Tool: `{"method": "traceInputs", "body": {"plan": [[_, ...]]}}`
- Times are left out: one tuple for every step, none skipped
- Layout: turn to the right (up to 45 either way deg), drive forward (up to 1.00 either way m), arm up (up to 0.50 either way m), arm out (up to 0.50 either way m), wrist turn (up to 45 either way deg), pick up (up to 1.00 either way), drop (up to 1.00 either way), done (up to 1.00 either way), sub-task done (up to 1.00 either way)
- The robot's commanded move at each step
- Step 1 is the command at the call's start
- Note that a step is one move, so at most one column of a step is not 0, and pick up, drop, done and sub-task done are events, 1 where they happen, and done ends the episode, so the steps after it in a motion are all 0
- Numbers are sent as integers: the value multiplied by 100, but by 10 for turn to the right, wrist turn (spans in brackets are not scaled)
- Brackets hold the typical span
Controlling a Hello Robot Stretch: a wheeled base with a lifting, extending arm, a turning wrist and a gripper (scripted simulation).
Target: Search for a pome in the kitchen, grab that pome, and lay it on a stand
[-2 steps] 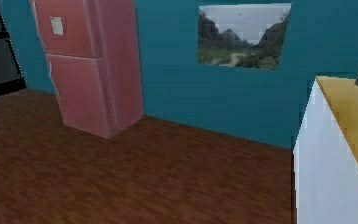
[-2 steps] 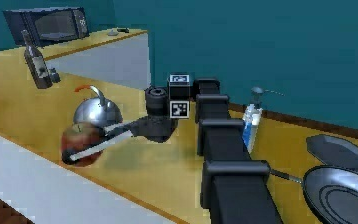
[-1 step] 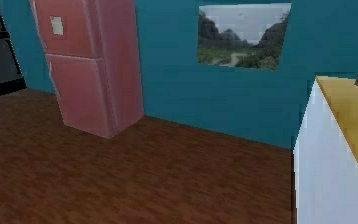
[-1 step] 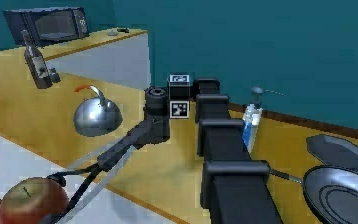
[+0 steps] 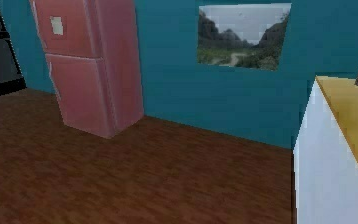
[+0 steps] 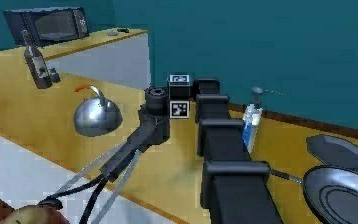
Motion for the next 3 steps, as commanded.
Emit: {"method": "traceInputs", "body": {"plan": [[0,0,0,-20,0,0,0,0,0],[-450,0,0,0,0,0,0,0,0],[-180,0,0,0,0,0,0,0,0]]}}
